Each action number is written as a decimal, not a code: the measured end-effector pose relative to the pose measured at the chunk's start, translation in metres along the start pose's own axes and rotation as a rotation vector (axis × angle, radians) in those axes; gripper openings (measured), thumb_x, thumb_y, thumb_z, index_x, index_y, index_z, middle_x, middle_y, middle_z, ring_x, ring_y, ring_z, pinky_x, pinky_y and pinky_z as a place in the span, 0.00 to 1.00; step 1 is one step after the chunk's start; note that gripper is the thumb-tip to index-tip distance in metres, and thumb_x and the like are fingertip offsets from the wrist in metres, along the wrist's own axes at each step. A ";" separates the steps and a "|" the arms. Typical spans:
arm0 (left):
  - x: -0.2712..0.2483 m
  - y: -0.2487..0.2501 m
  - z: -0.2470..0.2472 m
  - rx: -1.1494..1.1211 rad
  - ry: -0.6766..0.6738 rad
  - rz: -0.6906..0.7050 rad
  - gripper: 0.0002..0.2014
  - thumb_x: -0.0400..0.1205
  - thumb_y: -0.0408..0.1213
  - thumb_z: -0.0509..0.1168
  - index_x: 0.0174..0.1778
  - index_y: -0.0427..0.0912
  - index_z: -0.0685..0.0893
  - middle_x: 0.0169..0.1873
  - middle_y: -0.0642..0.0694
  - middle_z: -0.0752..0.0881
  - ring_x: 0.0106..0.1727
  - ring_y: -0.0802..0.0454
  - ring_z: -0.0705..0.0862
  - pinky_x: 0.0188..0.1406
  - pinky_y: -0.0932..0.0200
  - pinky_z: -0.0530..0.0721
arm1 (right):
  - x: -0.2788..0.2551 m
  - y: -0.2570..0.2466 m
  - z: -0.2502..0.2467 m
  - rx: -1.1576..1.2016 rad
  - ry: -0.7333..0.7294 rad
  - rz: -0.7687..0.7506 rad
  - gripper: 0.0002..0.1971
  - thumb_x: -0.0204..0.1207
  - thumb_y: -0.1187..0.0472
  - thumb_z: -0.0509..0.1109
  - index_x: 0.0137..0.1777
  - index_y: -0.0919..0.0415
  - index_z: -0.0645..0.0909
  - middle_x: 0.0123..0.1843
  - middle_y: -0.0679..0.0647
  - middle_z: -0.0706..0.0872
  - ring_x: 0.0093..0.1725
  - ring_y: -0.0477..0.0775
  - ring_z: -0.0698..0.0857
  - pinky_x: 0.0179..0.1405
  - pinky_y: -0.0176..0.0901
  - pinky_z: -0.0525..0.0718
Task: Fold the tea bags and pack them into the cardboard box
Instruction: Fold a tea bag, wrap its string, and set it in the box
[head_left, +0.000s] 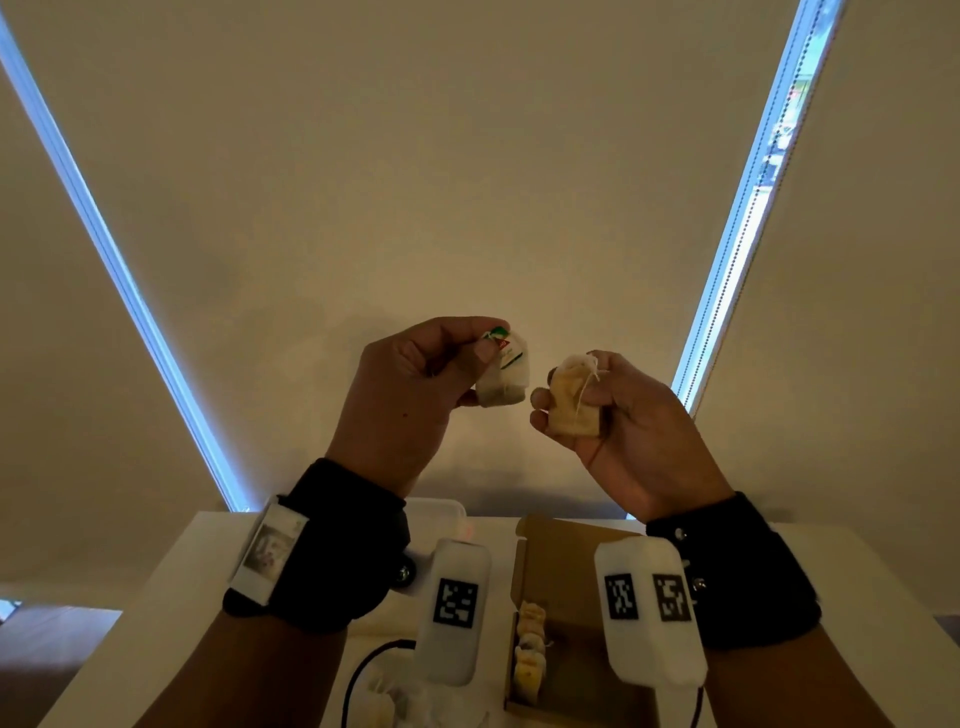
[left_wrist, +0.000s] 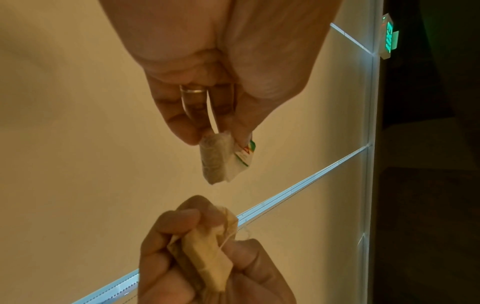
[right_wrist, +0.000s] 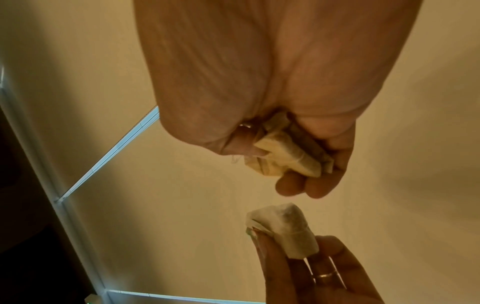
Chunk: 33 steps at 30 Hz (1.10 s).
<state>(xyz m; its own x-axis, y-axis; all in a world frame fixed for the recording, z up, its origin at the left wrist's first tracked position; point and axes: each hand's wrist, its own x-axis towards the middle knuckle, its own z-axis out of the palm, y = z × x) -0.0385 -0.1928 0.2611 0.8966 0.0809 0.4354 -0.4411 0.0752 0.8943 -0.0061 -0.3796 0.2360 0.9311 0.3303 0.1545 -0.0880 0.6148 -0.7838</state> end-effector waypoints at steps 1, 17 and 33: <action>0.000 -0.001 -0.001 0.004 -0.007 -0.008 0.09 0.85 0.26 0.67 0.55 0.39 0.91 0.50 0.46 0.94 0.52 0.49 0.93 0.46 0.52 0.92 | 0.001 0.000 -0.001 -0.020 0.017 -0.009 0.07 0.74 0.73 0.62 0.47 0.62 0.73 0.47 0.62 0.85 0.47 0.65 0.91 0.54 0.59 0.91; 0.001 -0.017 0.002 0.314 -0.172 0.052 0.05 0.79 0.35 0.76 0.46 0.49 0.92 0.44 0.54 0.94 0.49 0.56 0.91 0.51 0.62 0.88 | 0.010 0.004 -0.003 -0.404 0.140 -0.207 0.13 0.80 0.73 0.69 0.39 0.58 0.72 0.42 0.59 0.85 0.48 0.58 0.87 0.51 0.53 0.85; 0.018 -0.037 0.012 0.236 0.045 0.058 0.06 0.81 0.31 0.74 0.49 0.46 0.92 0.45 0.51 0.94 0.49 0.52 0.92 0.56 0.48 0.92 | 0.011 0.016 -0.009 -0.648 0.116 -0.352 0.07 0.80 0.73 0.70 0.50 0.63 0.86 0.50 0.62 0.92 0.52 0.62 0.91 0.56 0.55 0.90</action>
<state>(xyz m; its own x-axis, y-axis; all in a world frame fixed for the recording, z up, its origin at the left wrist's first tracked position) -0.0057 -0.2064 0.2371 0.8650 0.1234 0.4864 -0.4654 -0.1650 0.8696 0.0060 -0.3725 0.2196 0.9004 0.0921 0.4252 0.4149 0.1125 -0.9029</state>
